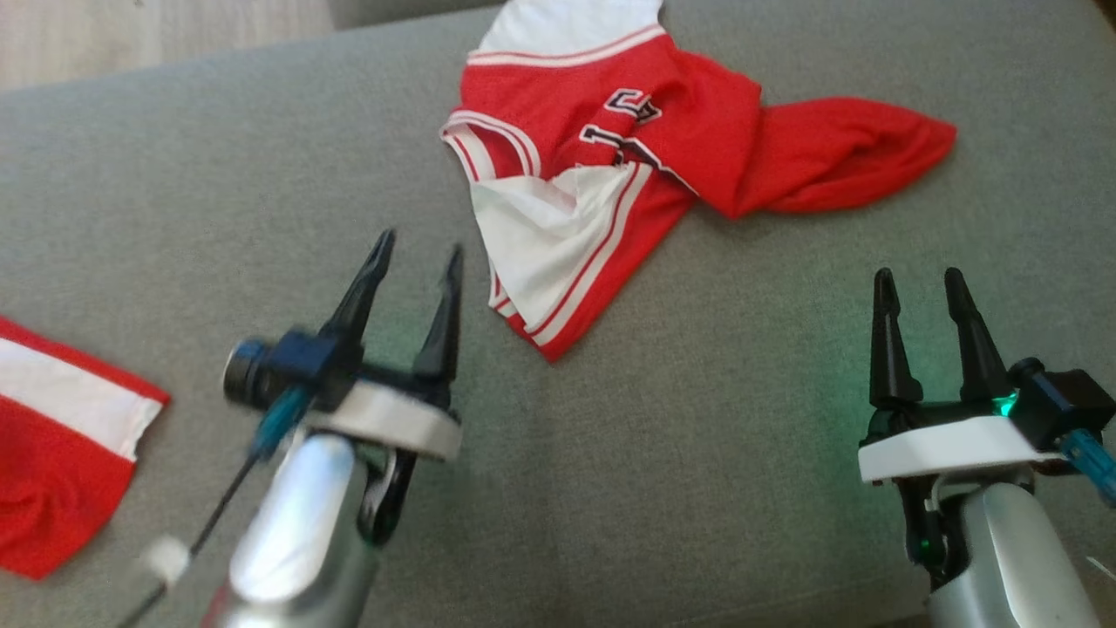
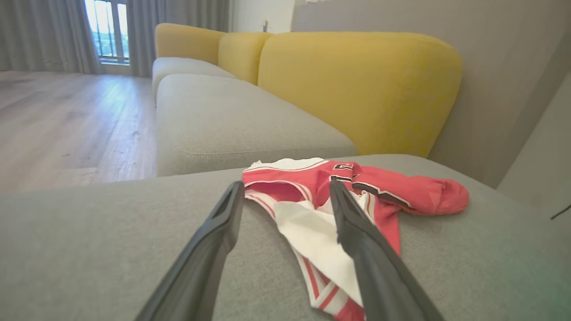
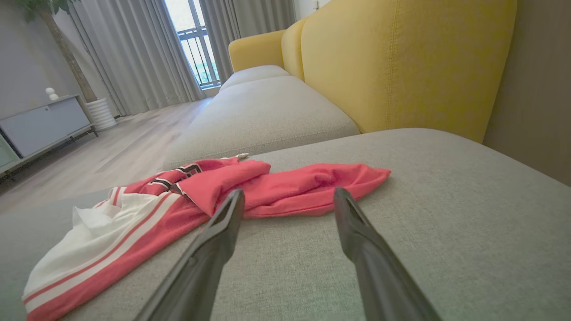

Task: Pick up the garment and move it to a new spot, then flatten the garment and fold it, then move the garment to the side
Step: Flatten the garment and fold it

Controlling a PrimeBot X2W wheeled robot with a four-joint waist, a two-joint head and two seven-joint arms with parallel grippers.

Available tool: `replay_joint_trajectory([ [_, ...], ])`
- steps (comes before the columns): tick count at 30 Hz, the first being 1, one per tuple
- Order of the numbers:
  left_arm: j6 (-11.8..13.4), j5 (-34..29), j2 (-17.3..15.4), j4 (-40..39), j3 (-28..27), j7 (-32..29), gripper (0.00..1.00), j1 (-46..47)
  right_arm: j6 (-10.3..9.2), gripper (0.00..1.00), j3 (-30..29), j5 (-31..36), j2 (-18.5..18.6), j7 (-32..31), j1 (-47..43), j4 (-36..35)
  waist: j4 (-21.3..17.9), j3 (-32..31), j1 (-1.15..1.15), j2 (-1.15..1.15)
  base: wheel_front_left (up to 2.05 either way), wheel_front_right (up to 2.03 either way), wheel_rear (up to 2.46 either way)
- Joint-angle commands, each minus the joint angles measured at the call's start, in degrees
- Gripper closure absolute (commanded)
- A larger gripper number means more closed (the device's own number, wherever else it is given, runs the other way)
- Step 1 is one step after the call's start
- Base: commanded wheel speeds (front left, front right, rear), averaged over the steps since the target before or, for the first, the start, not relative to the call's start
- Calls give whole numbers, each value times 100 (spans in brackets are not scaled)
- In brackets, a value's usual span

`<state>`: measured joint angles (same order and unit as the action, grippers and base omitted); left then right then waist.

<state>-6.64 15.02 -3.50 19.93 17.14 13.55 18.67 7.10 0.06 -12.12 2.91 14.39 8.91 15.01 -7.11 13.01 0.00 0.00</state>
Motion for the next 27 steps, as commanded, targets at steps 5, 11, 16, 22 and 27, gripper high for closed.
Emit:
replay_joint_trajectory([
  [5,-45,-395,-229,482,191,-495,0,1111,39,0,216,-98,-2,61,233,-224,-196,397,0,0,0,0,0],
  [11,-42,-641,-397,1315,366,-1010,0,1915,39,0,302,-168,-2,61,320,-254,-396,628,0,0,0,0,0],
  [16,-59,-767,-571,1928,562,-1034,0,2405,39,0,331,-241,-2,61,375,-265,-548,772,0,0,0,0,0],
  [22,-73,-674,-589,2296,689,-831,0,2648,39,0,320,-288,-3,61,375,-247,-635,787,0,0,0,0,0],
  [27,-81,-549,-565,2490,887,-705,100,2729,39,0,311,-309,-3,61,373,-223,-661,752,0,0,0,0,0],
])
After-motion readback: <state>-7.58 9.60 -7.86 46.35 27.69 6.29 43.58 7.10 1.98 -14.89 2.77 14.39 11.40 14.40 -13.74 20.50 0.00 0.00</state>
